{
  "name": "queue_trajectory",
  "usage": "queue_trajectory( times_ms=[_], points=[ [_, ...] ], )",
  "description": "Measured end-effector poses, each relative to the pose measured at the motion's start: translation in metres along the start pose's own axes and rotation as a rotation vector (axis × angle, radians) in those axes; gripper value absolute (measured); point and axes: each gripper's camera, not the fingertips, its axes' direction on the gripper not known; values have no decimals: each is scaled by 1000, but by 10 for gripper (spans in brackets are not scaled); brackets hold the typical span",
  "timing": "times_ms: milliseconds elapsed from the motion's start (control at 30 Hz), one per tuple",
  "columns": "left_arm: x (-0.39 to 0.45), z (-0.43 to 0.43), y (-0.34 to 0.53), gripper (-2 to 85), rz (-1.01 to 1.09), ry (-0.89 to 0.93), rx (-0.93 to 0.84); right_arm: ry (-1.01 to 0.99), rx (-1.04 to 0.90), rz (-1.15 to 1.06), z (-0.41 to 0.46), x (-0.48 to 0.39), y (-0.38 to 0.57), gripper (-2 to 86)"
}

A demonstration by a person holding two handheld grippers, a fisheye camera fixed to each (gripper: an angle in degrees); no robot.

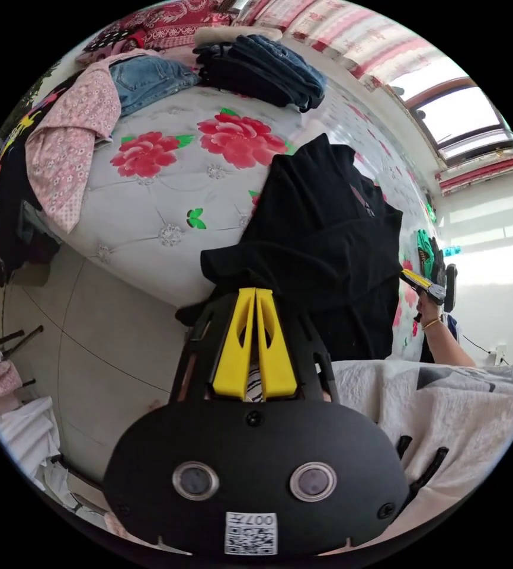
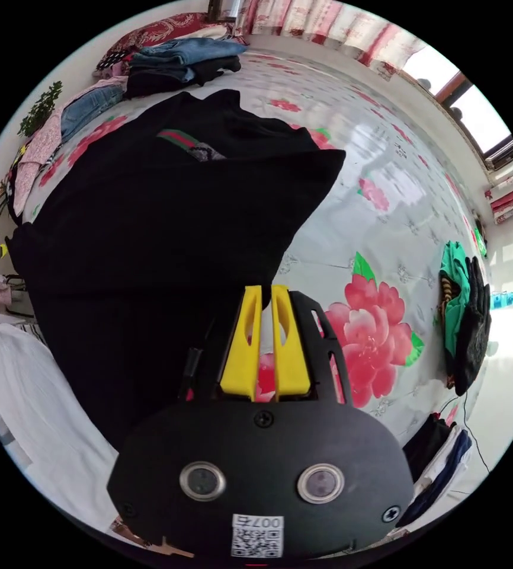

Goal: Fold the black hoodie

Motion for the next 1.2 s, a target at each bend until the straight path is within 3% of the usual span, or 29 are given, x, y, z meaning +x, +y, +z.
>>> queue_trajectory(
  times_ms=[67, 233, 367, 600, 733, 833, 933, 1000, 1200],
  points=[
    [5, -8, 19, -9, -15, -38, 10, -29, -2, 15, 6, 28, 11, 2],
    [-5, 12, 61, -5, -180, -73, -84, -351, 66, 165, 16, 105, 35, 0],
    [-1, 4, 69, 49, -192, 19, 48, -473, 81, 248, 21, 143, 51, 2],
    [7, 10, 7, 133, -13, 23, 78, -372, 148, 488, -20, 165, 114, -1],
    [21, 36, -19, 29, 64, -50, -96, -429, 167, 535, -36, 151, 154, -2],
    [37, 5, -11, 16, 258, 49, -17, -395, 168, 550, -52, 137, 183, -3],
    [32, -30, 0, 13, 323, 68, 20, -393, 198, 561, -68, 127, 205, -3],
    [18, -38, 7, 14, 295, 86, 15, -404, 205, 547, -75, 119, 211, -3],
    [-38, 15, 25, 59, 85, 205, -219, -414, 137, 453, -78, 91, 201, -2]
  ],
)
